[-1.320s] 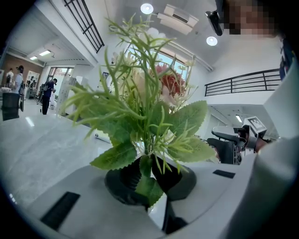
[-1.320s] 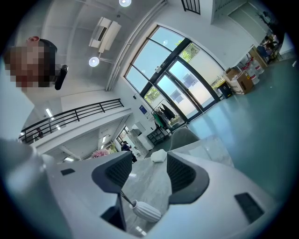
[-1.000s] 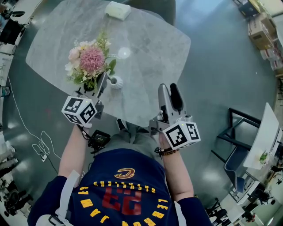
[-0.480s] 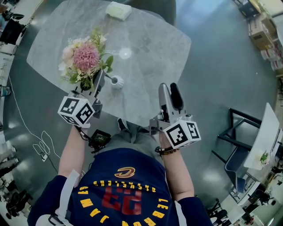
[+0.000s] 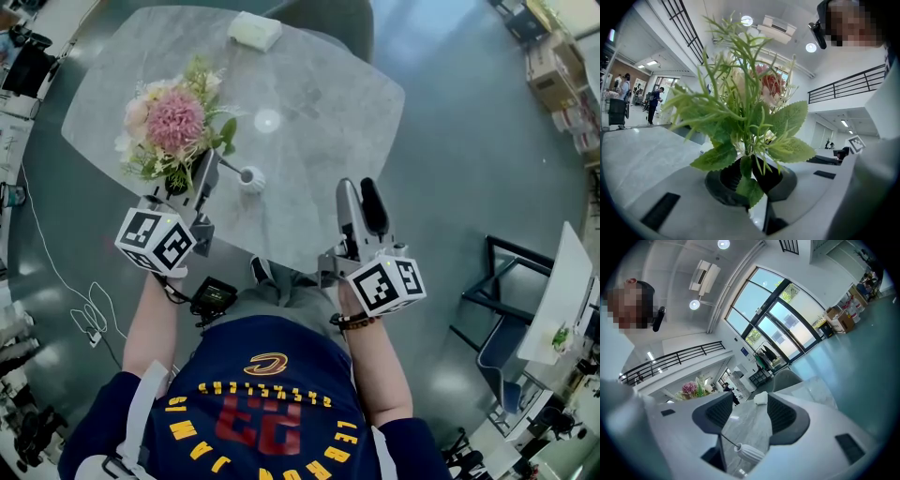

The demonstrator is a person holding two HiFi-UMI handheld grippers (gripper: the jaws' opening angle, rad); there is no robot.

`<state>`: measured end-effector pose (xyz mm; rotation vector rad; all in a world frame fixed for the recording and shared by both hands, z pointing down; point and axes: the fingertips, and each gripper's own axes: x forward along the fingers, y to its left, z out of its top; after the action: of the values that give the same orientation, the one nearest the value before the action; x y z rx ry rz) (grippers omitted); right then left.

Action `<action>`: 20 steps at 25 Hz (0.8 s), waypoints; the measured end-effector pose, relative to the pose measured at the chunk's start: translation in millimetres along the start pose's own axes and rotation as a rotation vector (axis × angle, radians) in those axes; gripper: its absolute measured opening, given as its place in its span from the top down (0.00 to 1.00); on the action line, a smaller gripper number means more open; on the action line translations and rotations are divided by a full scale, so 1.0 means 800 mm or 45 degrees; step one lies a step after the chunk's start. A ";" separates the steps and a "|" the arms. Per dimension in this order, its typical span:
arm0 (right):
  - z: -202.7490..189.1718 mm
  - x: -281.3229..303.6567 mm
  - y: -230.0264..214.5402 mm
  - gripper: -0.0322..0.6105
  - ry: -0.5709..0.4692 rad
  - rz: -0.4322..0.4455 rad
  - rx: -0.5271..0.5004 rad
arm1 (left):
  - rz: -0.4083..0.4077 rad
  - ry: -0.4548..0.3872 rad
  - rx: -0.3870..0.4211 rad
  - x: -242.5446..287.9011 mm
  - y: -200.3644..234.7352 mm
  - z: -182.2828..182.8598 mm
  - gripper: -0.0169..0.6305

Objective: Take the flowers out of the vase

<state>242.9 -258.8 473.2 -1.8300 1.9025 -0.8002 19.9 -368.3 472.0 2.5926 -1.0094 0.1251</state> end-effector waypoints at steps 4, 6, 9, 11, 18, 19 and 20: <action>0.003 -0.002 0.006 0.59 0.001 0.009 -0.014 | 0.001 -0.041 -0.024 -0.012 -0.002 0.018 0.91; 0.006 -0.006 0.011 0.59 0.001 0.019 -0.022 | 0.010 -0.061 -0.028 -0.020 -0.005 0.027 0.91; 0.013 -0.014 0.017 0.59 -0.003 0.027 -0.028 | 0.027 -0.075 -0.040 -0.029 -0.009 0.039 0.91; 0.017 -0.018 0.020 0.59 -0.007 0.026 -0.029 | 0.034 -0.082 -0.055 -0.034 -0.009 0.044 0.91; 0.046 -0.013 0.040 0.59 -0.022 0.061 -0.072 | 0.058 -0.169 -0.108 -0.053 -0.007 0.079 0.91; 0.053 -0.012 0.046 0.59 -0.032 0.067 -0.079 | 0.061 -0.182 -0.116 -0.057 -0.005 0.086 0.91; 0.059 -0.010 0.054 0.59 -0.046 0.079 -0.087 | 0.064 -0.195 -0.119 -0.063 -0.002 0.093 0.91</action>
<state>239.9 -257.7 408.3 -1.8026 1.9764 -0.6850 -20.2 -361.4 391.9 2.5235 -1.1056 -0.1075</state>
